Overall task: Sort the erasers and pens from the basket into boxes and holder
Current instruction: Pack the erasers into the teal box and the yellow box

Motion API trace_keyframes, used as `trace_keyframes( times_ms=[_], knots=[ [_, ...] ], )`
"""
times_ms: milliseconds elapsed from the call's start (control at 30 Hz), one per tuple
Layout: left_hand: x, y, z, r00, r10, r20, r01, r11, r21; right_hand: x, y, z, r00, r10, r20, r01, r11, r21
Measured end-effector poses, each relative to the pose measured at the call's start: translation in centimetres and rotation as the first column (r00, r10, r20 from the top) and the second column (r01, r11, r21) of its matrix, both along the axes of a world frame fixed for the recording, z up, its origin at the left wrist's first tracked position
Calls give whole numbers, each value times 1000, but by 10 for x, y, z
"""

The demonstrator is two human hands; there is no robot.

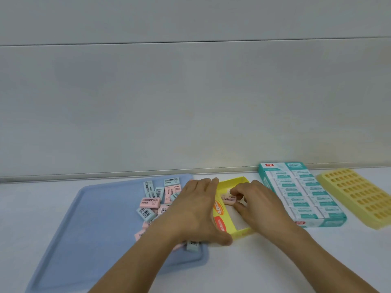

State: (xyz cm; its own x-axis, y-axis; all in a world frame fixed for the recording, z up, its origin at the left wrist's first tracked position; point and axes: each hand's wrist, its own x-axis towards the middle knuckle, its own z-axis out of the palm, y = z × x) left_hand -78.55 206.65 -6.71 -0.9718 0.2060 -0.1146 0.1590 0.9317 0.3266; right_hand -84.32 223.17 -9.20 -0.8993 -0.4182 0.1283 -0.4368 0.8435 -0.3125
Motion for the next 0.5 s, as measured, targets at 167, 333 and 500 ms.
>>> trace_keyframes(
  times_ms=[167, 333, 500],
  knots=[
    [-3, -12, 9, 995, -1, 101, -5, 998, 60, -11, -4, 5, 998, 41, -41, -43, 998, -43],
    [1, -14, 14, 991, 4, 137, -14, 998, 69, -15, -7, 2, 995, 77, -71, -72, 995, 67],
    [4, -11, 20, 990, 15, 141, -27, 996, 86, -10, -11, 6, 992, 65, -110, -51, 991, 126]
  ],
)
